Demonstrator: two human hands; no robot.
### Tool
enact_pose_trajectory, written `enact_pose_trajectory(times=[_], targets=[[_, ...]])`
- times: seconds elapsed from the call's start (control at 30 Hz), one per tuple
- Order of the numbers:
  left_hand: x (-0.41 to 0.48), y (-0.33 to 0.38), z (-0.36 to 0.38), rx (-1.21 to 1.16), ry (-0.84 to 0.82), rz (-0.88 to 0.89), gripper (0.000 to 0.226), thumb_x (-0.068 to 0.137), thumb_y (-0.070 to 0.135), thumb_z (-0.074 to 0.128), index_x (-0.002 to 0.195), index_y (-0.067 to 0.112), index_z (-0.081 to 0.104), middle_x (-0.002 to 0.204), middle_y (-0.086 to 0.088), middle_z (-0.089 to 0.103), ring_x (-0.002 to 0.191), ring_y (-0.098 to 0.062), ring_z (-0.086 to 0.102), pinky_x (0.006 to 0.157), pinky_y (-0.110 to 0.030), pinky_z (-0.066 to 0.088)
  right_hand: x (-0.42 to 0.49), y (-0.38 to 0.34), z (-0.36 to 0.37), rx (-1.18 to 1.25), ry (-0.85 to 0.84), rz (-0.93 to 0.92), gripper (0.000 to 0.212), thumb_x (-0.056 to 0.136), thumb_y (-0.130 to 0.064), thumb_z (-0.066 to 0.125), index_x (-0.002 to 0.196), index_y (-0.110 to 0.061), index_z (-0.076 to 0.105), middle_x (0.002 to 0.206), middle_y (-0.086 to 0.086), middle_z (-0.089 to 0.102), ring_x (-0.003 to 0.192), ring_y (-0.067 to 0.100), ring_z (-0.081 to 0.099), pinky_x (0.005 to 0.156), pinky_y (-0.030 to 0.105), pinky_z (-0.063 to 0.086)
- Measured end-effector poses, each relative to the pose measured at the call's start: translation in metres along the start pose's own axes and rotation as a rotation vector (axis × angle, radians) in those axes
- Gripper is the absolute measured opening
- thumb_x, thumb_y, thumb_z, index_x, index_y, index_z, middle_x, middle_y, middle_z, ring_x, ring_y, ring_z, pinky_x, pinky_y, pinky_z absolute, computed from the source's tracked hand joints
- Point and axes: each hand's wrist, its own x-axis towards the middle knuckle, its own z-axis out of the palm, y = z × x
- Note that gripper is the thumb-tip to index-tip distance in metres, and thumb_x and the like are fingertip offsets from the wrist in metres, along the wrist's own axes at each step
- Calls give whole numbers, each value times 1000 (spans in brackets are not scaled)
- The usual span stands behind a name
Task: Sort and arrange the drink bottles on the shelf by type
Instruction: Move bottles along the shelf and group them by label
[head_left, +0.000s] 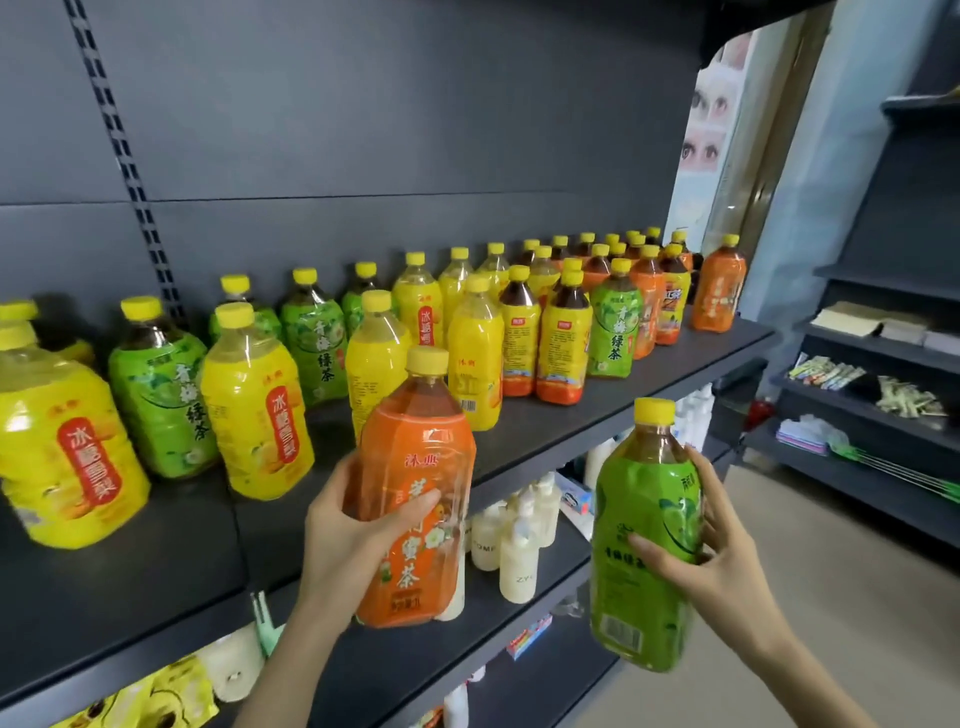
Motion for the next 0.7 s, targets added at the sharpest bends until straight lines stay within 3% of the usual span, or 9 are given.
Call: enact_pose_trajectory(times=[0.23, 0.3, 0.4, 0.47, 0.57, 0.7], targets=[[66, -4, 54, -23, 37, 71, 92, 35, 60, 74, 120, 31, 54, 103, 10, 66, 86, -1, 66, 67, -19, 47, 90, 15, -12, -46, -59, -71, 96, 62, -20, 80, 139, -50, 32, 128, -6, 59, 108, 11, 63, 86, 29, 55], [85, -3, 70, -26, 54, 101, 89, 36, 60, 74, 119, 33, 54, 102, 13, 66, 86, 4, 65, 67, -18, 47, 116, 21, -13, -40, -56, -106, 95, 62, -24, 81, 139, -51, 31, 130, -8, 57, 110, 10, 62, 87, 27, 54], [104, -8, 92, 5, 106, 141, 95, 41, 59, 82, 126, 32, 50, 109, 16, 62, 94, -1, 62, 77, -24, 48, 148, 32, -11, -38, -67, -148, 93, 66, -41, 83, 140, -53, 27, 139, -9, 50, 120, 12, 56, 95, 34, 51], [110, -8, 103, 50, 159, 145, 88, 45, 54, 87, 122, 39, 46, 108, 21, 57, 96, 0, 56, 81, -25, 45, 167, 39, -6, -13, -83, -144, 96, 66, -42, 83, 143, -49, 25, 145, -7, 44, 122, 9, 53, 95, 28, 50], [118, -13, 120, 125, 239, 172, 84, 45, 50, 82, 119, 42, 41, 109, 19, 54, 101, -4, 53, 83, -25, 45, 196, 45, 7, -26, -141, -201, 100, 64, -49, 82, 144, -48, 23, 149, -23, 32, 134, 1, 38, 104, 21, 41], [128, -32, 140, 147, 384, 219, 86, 46, 59, 84, 122, 45, 45, 122, 11, 58, 112, -11, 56, 92, -37, 50, 231, 55, 26, -46, -225, -284, 101, 67, -37, 81, 147, -40, 20, 146, -38, 22, 138, -8, 20, 114, 24, 25]])
